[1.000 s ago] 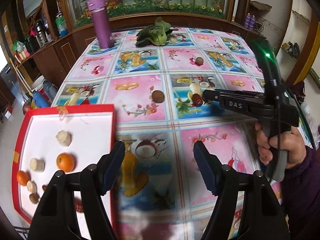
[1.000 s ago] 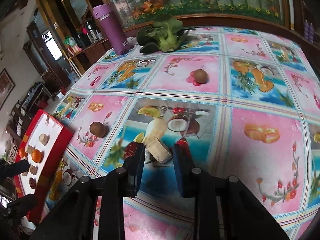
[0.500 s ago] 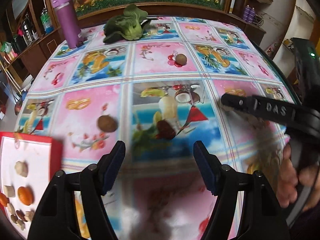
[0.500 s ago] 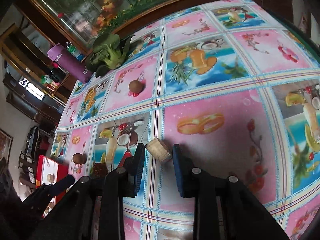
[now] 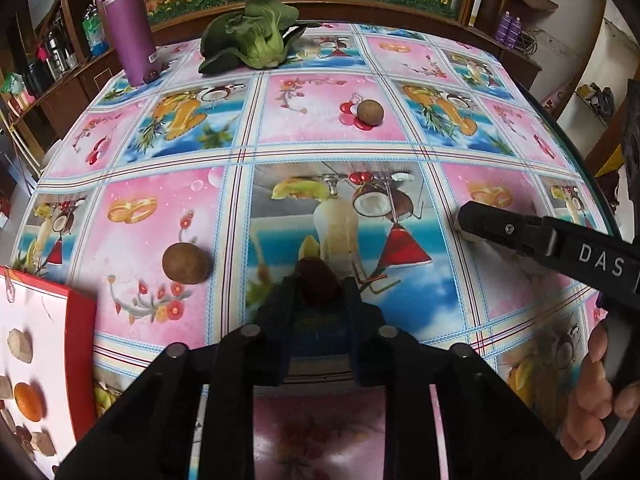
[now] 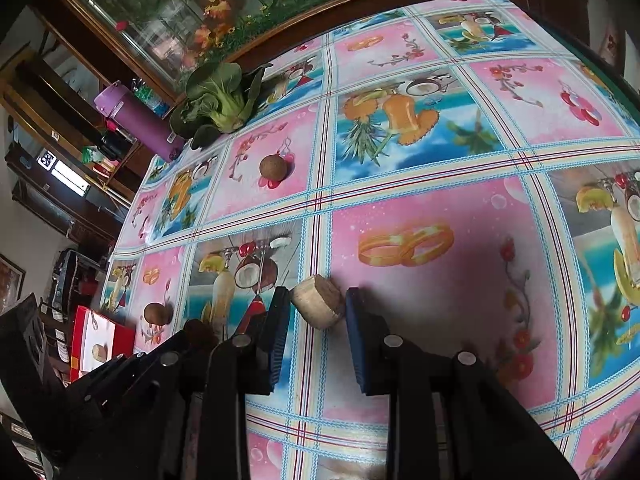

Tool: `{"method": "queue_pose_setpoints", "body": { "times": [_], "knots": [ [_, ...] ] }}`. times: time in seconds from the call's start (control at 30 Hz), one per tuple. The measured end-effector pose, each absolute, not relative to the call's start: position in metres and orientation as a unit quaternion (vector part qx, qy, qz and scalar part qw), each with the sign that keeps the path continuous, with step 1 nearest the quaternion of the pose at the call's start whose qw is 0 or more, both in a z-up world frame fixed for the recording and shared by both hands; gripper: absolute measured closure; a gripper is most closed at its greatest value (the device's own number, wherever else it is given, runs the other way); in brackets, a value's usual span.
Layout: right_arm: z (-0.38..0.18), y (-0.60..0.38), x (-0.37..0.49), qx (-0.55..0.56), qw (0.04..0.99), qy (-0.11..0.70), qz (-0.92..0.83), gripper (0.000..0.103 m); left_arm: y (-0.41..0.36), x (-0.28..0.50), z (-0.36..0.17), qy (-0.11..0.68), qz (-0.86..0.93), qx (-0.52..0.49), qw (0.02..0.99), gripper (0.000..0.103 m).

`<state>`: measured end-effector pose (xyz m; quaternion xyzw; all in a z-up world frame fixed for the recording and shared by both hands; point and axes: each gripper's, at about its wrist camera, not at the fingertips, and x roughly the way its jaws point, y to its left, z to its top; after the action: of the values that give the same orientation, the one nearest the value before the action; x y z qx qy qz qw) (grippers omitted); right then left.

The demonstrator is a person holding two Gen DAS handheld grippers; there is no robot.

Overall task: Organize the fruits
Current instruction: 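Grasp a beige cake with the right tool while the left tool grasps a red date, then carry the cake and date over the tray and open both tools to drop them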

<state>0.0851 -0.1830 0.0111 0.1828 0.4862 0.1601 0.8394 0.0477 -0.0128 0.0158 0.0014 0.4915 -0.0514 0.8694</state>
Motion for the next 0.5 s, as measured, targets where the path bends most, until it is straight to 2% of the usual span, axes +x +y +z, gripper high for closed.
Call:
{"method": "queue_pose_setpoints", "body": {
  "times": [0.2, 0.5],
  "knots": [
    [0.014, -0.181, 0.083, 0.193, 0.836, 0.483, 0.178, 0.076, -0.009, 0.035, 0.023, 0.480, -0.055, -0.006, 0.875, 0.079],
    [0.046, -0.174, 0.061, 0.189, 0.876, 0.390, 0.214, 0.076, 0.022, -0.033, 0.072, 0.415, -0.032, -0.009, 0.909, 0.079]
  ]
}}
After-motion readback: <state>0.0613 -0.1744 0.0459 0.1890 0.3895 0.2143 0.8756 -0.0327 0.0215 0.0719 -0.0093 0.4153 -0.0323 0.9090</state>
